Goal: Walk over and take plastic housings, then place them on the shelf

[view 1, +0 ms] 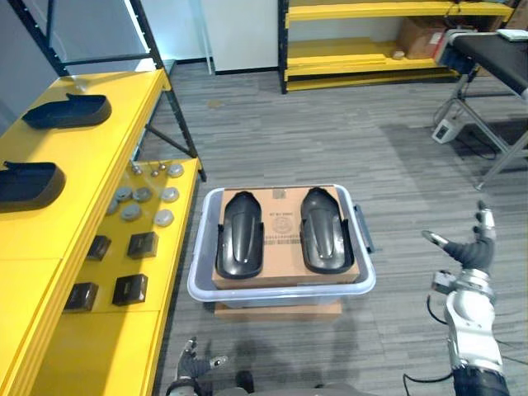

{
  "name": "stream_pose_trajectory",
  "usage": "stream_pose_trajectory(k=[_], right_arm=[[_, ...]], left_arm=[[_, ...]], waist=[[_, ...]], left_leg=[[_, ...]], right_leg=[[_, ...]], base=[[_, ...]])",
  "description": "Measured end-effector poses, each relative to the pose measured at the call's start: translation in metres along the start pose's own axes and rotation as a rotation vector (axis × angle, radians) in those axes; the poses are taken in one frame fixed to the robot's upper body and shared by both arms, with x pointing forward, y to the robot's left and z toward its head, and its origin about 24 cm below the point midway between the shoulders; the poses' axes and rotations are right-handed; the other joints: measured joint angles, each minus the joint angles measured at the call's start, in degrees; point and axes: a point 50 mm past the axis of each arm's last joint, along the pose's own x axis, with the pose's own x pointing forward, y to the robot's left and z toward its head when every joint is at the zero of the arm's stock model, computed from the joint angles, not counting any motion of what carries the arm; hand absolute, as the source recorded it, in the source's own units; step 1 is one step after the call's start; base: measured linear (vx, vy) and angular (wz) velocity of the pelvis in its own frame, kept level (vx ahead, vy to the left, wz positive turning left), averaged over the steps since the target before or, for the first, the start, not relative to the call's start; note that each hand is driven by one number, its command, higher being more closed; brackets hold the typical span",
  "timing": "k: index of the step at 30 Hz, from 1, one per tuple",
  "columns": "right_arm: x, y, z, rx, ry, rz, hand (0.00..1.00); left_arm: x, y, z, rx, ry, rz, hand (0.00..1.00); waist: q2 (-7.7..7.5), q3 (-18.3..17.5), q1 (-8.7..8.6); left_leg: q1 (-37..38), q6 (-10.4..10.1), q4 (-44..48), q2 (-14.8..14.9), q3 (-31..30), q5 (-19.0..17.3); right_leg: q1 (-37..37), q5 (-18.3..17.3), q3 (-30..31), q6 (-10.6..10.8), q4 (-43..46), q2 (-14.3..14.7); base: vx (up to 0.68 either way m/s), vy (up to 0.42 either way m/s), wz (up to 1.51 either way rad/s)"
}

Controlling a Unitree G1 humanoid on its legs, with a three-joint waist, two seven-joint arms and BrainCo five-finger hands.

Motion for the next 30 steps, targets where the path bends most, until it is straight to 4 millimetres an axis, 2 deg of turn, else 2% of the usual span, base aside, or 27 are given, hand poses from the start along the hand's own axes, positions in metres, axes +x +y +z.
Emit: stream_pose_trajectory(k=[6, 9, 13, 16, 17, 19, 24, 30], right_arm=[[0.028, 0.017, 0.009, -0.002, 0.087, -0.019, 0.0], [0.038, 0.024, 0.008, -0.006, 0.148, -0.006, 0.0], [0.05, 0.024, 0.012, -0.012, 0.203, -0.009, 0.0], [0.056, 0.025, 0.015, -0.003, 0.237, -0.025, 0.0], [0.057, 0.026, 0.016, 0.004, 0.247, -0.033, 1.0], [0.06, 0.023, 0.015, 0.035, 0.279, -0.056, 1.0], [0.064, 0.02, 0.018, 0.077, 0.311, -0.087, 1.0], [0.069, 0.008, 0.019, 0.081, 0.304, -0.122, 1.0]], left_arm=[[0.005, -0.009, 0.019, 0.008, -0.069, -0.025, 0.0], [0.006, -0.014, 0.026, 0.014, -0.093, -0.03, 0.0], [0.011, -0.019, 0.041, -0.034, -0.132, -0.023, 0.0], [0.012, -0.022, 0.046, -0.056, -0.144, -0.019, 0.0], [0.012, -0.023, 0.049, -0.073, -0.15, -0.017, 0.0], [0.013, -0.025, 0.054, -0.085, -0.164, -0.019, 0.0], [0.015, -0.03, 0.061, -0.088, -0.181, -0.034, 0.0], [0.015, -0.031, 0.063, -0.098, -0.182, -0.038, 0.0]], waist=[[1.55, 4.58, 0.14], [2.1, 6.55, 0.96], [3.64, 8.26, 1.62], [3.91, 9.54, 1.64], [4.0, 10.04, 1.54], [4.16, 11.02, 1.55], [4.27, 12.73, 1.47], [4.24, 12.98, 1.38]], left_leg=[[-4.64, -0.16, -0.08, -0.06, -4.15, 2.55], [-5.89, -0.31, -0.11, -0.06, -5.46, 3.22], [-8.8, -0.74, -0.13, -0.14, -7.51, 4.38], [-9.18, -1.32, -0.13, -0.31, -8.24, 5.01], [-9.52, -1.48, -0.13, -0.52, -8.73, 5.59], [-10.07, -2.1, -0.13, -0.89, -9.34, 6.63], [-10.33, -2.08, -0.13, -0.87, -9.86, 6.78], [-11.0, -2.08, -0.13, -0.75, -9.88, 6.78]], right_leg=[[-2.66, 0.63, -4.05, -0.14, 0.23, 0.07], [-3.23, 0.74, -5.33, -0.25, 0.21, 0.14], [-4.98, 0.84, -7.69, -0.38, 0.21, 0.18], [-4.94, 0.84, -8.38, -0.4, 0.12, 0.1], [-4.96, 0.84, -8.79, -0.4, -0.01, -0.04], [-4.96, 0.84, -9.66, -0.41, -0.05, -0.37], [-5.16, 0.89, -9.9, -0.48, 0.11, -0.32], [-6.16, 1.15, -9.72, -0.71, 0.47, -0.31]], base=[[-0.07, -0.007, 0.33], [-0.05, -0.007, 0.25], [-0.02, -0.011, 0.28], [0.01, -0.019, 0.18], [-0.01, -0.025, 0.17], [-0.03, -0.022, 0.2], [-0.04, -0.009, 0.05], [-0.04, 0.006, -0.02]])
